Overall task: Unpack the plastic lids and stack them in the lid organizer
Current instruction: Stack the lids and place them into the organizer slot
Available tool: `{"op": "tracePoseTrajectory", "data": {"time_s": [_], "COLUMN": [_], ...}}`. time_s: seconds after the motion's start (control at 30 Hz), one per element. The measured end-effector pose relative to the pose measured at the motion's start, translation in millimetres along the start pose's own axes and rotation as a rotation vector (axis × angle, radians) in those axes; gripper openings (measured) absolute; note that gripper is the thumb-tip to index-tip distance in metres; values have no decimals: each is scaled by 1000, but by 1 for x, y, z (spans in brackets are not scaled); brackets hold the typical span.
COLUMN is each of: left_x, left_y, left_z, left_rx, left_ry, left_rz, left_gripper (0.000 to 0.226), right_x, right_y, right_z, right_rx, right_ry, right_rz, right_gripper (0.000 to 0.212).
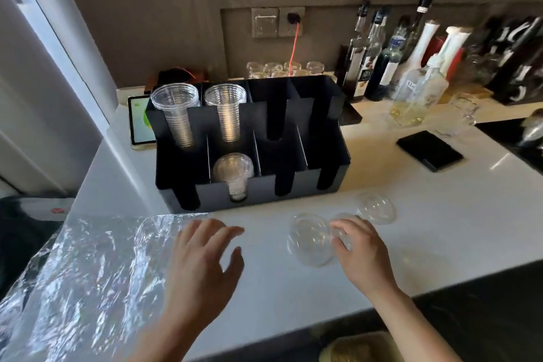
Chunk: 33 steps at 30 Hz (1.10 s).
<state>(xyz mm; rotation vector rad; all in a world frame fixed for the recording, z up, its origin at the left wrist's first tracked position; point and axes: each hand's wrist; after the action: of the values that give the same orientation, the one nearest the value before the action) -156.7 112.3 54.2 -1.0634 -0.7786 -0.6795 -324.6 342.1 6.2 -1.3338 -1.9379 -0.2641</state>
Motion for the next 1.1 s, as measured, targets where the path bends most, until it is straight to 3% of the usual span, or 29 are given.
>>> {"op": "tracePoseTrajectory", "data": {"time_s": [0.1, 0.33, 0.63, 0.8, 0.97, 1.1], "left_x": [-38, -125, -147, -139, -132, -129], "left_y": [-16, -52, -47, -50, -43, -34], "left_z": [39, 76, 74, 75, 78, 72], "left_rx": [-97, -54, 177, 304, 397, 620], "left_ry": [72, -49, -38, 93, 277, 589], "left_rz": [-184, -627, -669, -671, -563, -473], "left_gripper": [33, 88, 117, 103, 78, 54], "right_x": [21, 46, 47, 44, 43, 42], "right_y": [-6, -28, -53, -55, -49, -37], "right_z": [19, 53, 72, 74, 76, 80], "right_rx": [-61, 32, 74, 42, -16, -101], "right_ry": [83, 272, 345, 346, 283, 133], "right_rz": [-40, -388, -609, -597, -526, -388], "right_gripper": [40, 82, 94, 110, 95, 91]}}
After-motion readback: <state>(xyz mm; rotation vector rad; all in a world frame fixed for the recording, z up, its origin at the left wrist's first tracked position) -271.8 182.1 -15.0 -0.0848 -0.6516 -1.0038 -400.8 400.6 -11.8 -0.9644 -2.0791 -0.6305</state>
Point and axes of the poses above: each hand's wrist, its own y-axis away from the middle knuckle, its own x-axis out of the back of the hand, z = x × y, and after that the axes turned 11 degrees about -y, right-handed
